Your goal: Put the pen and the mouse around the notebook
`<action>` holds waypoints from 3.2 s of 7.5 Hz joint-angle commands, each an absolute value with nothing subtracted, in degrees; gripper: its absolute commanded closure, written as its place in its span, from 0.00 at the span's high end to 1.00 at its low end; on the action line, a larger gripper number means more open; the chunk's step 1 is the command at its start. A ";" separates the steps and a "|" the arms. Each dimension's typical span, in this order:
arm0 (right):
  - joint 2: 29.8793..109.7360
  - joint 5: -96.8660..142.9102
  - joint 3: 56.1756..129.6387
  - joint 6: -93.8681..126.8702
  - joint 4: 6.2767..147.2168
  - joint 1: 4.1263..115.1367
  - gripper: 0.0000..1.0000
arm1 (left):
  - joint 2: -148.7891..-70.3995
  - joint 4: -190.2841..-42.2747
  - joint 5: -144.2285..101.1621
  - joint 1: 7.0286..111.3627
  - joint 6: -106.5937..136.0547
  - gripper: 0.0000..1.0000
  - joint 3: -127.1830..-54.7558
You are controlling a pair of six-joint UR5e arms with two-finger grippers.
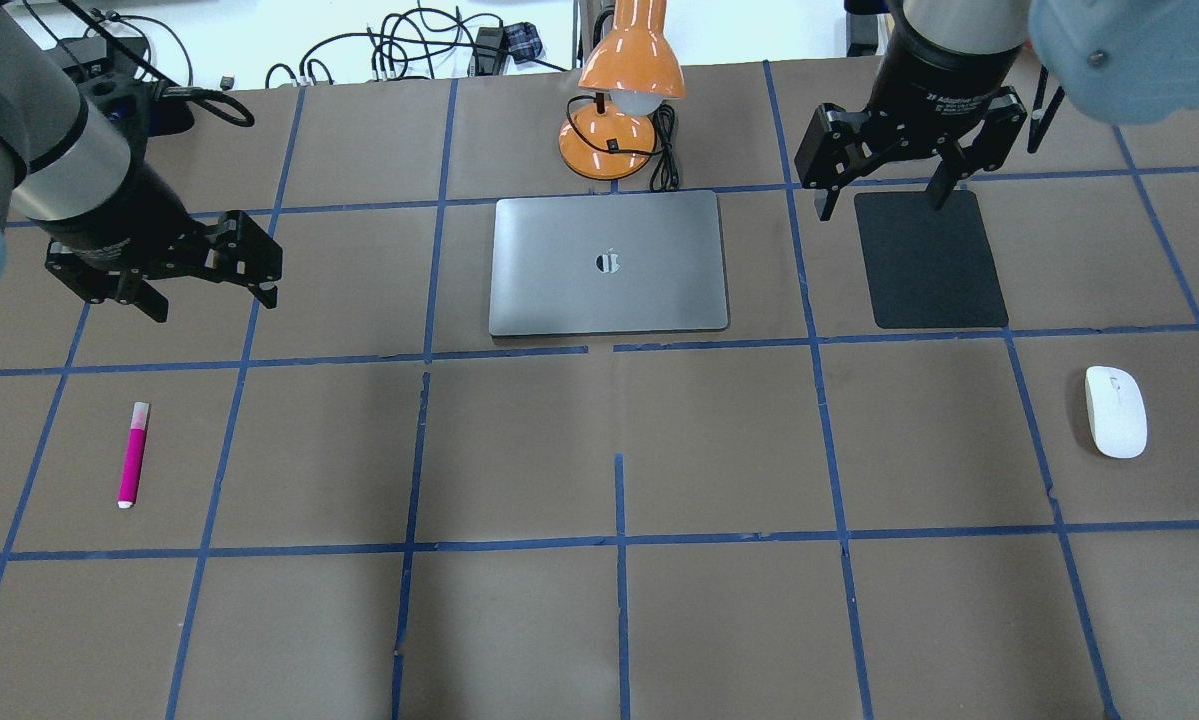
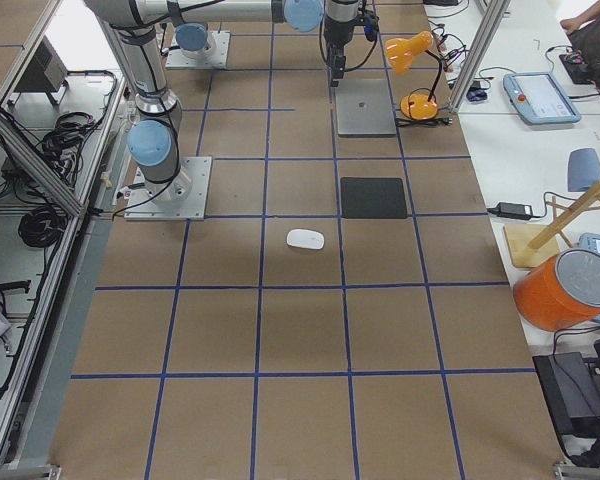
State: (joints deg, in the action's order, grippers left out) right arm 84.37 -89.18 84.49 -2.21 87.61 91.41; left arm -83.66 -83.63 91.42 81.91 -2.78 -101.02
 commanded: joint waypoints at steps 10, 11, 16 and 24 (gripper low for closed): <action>85.78 -91.85 84.11 -1.76 87.80 91.05 1.00 | -85.52 -88.95 89.82 86.49 3.43 1.00 -94.22; 85.09 -91.67 84.37 -1.76 88.06 91.14 1.00 | -85.26 -88.95 89.82 86.22 2.91 1.00 -94.31; 84.73 -92.72 86.38 -2.29 87.28 89.40 1.00 | -84.46 -88.94 89.74 85.34 0.09 1.00 -94.39; 84.20 -94.66 115.52 -30.19 119.97 58.13 1.00 | -86.74 -82.93 89.82 64.75 -7.02 1.00 -105.34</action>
State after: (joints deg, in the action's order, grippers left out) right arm 84.64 -94.49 108.25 -24.87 109.27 63.18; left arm -85.69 -86.88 89.84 73.03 -5.61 -100.11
